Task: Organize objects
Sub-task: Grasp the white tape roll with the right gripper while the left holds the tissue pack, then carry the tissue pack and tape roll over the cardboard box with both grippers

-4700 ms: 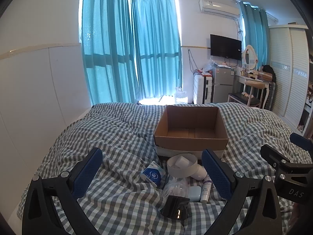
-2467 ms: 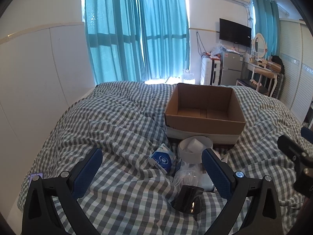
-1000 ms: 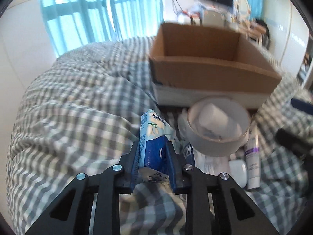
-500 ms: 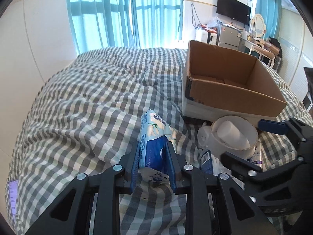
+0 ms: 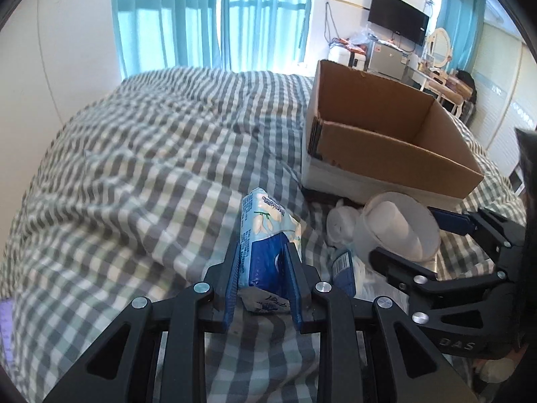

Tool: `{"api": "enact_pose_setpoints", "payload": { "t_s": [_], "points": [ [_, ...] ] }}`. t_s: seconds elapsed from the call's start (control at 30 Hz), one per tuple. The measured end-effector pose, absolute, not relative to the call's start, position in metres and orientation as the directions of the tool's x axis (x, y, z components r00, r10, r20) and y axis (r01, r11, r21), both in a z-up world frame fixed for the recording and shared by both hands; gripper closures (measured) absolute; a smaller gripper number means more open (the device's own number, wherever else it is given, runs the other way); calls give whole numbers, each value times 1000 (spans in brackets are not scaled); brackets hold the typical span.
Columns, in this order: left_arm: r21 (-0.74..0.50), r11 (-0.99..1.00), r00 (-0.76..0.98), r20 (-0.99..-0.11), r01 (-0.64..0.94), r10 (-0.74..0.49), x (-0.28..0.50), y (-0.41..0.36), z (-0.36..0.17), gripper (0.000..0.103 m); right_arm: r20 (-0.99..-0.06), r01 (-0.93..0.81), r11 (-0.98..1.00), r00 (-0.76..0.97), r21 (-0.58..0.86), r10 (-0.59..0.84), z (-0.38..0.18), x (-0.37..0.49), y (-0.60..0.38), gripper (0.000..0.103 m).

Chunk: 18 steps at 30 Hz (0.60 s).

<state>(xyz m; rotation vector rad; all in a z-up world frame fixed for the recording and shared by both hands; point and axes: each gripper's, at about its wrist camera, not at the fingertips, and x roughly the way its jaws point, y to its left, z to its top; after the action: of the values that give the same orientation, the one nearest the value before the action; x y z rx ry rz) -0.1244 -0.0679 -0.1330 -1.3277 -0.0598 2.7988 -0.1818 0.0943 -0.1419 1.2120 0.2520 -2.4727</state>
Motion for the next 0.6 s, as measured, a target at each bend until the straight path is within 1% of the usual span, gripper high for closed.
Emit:
{"api": "enact_pose_setpoints", "payload": {
  "t_s": [0.13,0.3,0.47,0.6],
  "points": [
    [-37,-999,-624,-781,-6,32,-118,-63,-132,77,-773,399,-917,-575,21,-268,-133,-168,106,19],
    [10,-1000,-633,-774,5,-11,-106,-51,-119,77,-742,397,-917,-601,45,-297,-114,-155,118,19],
    [50,-999,-659,-751,-10,-31,-93,-41,-98,77,-697,387,-920,-646,52,-311,-87,-136,131,19],
    [64,-998,-692,-721,-7,-41,-90,-36,-72,77,-671,381,-924,-679,22,-296,-65,-122,139,19]
  ]
}}
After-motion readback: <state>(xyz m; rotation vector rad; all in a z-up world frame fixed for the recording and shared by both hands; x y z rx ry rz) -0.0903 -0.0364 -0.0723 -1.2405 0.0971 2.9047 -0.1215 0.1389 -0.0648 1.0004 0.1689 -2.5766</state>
